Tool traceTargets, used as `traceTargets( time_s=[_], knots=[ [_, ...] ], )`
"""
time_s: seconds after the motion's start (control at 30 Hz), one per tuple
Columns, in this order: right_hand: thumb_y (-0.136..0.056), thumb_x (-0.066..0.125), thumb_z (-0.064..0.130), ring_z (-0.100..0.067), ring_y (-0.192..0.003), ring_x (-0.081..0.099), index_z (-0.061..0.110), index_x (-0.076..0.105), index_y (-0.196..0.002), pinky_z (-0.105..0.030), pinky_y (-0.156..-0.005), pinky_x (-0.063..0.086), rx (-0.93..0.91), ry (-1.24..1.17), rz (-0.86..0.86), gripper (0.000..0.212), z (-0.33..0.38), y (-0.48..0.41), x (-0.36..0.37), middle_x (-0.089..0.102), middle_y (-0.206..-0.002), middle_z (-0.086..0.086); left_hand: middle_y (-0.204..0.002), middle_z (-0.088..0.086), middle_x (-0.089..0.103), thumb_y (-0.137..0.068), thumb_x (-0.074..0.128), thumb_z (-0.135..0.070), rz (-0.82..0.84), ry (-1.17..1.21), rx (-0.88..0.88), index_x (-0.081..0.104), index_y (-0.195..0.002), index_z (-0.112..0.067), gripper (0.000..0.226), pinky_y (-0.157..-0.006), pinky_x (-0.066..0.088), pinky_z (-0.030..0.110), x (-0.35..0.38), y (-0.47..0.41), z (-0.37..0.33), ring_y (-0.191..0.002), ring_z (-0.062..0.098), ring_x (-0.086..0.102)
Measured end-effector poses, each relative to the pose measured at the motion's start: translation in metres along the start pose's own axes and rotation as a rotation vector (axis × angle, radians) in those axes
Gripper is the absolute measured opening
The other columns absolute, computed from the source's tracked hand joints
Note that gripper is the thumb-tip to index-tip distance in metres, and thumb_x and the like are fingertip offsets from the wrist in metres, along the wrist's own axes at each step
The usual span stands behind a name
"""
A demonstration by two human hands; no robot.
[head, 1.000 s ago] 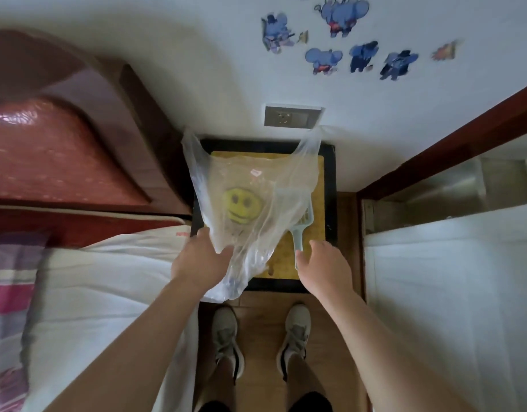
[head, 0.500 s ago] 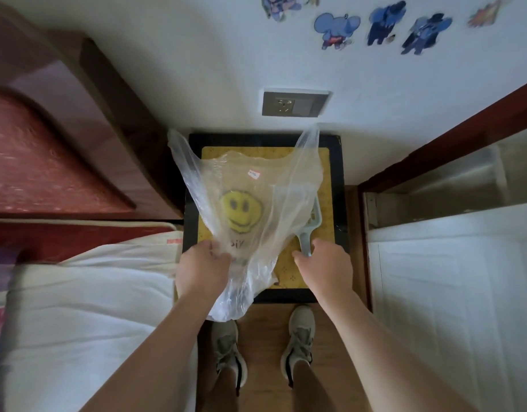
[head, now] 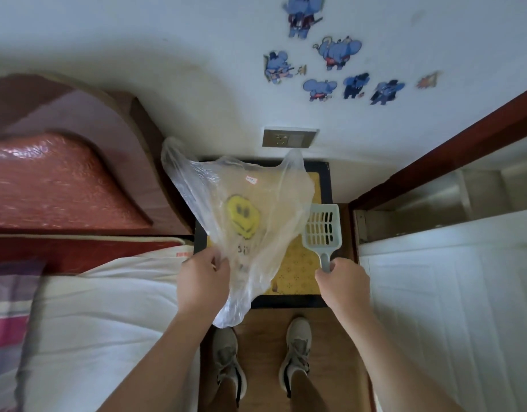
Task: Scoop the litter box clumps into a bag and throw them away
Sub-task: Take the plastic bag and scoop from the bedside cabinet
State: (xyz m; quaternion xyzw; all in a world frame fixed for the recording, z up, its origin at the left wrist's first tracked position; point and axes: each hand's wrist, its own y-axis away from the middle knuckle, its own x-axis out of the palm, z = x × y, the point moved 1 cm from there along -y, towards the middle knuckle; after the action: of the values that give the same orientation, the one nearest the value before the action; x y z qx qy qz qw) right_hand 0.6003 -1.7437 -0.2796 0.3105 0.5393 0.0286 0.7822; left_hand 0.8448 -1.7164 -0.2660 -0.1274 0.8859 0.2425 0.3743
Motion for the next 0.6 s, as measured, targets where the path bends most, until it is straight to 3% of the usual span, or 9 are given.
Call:
traceTargets(
  time_s=[0.13, 0.2, 0.4, 0.6],
  knots=[
    [-0.090, 0.065, 0.027, -0.008, -0.051, 0.059, 0.018, 0.059, -0.070, -0.022, -0.049, 0.047, 0.003, -0.025, -0.049, 0.022, -0.004, 0.033, -0.035, 0.061, -0.062, 0.004, -0.053, 0.010, 0.040, -0.084, 0.061, -0.013, -0.018, 0.026, 0.045, 0.040, -0.060, -0.007, 0.033, -0.046, 0.029, 0.029, -0.022, 0.024, -0.019, -0.048, 0.012, 0.031],
    [-0.090, 0.065, 0.028, -0.009, -0.054, 0.062, 0.019, 0.060, -0.072, -0.025, -0.053, 0.052, -0.013, -0.045, -0.070, 0.021, -0.005, 0.050, -0.051, 0.063, -0.063, 0.004, -0.052, 0.007, 0.041, -0.085, 0.062, -0.014, -0.031, 0.033, 0.075, 0.039, -0.058, -0.010, 0.035, -0.046, 0.029, 0.027, -0.033, 0.038, -0.029, -0.047, 0.012, 0.033],
    [-0.087, 0.068, 0.031, -0.013, -0.053, 0.063, 0.020, 0.061, -0.067, -0.035, -0.057, 0.058, -0.102, -0.106, -0.144, 0.024, -0.018, 0.088, -0.101, 0.063, -0.058, 0.003, -0.048, -0.002, 0.035, -0.085, 0.063, -0.013, -0.118, 0.090, 0.123, 0.032, -0.055, -0.019, 0.044, -0.045, 0.027, 0.023, -0.059, 0.085, -0.060, -0.046, 0.012, 0.033],
    [-0.087, 0.068, 0.029, -0.014, -0.054, 0.061, 0.017, 0.062, -0.066, -0.033, -0.054, 0.055, -0.253, -0.070, -0.164, 0.025, -0.026, 0.110, -0.149, 0.063, -0.060, 0.001, -0.050, 0.001, 0.036, -0.086, 0.059, -0.014, -0.268, 0.158, 0.062, 0.034, -0.056, -0.016, 0.039, -0.047, 0.031, 0.026, -0.081, 0.137, -0.083, -0.048, 0.012, 0.034]
  ],
)
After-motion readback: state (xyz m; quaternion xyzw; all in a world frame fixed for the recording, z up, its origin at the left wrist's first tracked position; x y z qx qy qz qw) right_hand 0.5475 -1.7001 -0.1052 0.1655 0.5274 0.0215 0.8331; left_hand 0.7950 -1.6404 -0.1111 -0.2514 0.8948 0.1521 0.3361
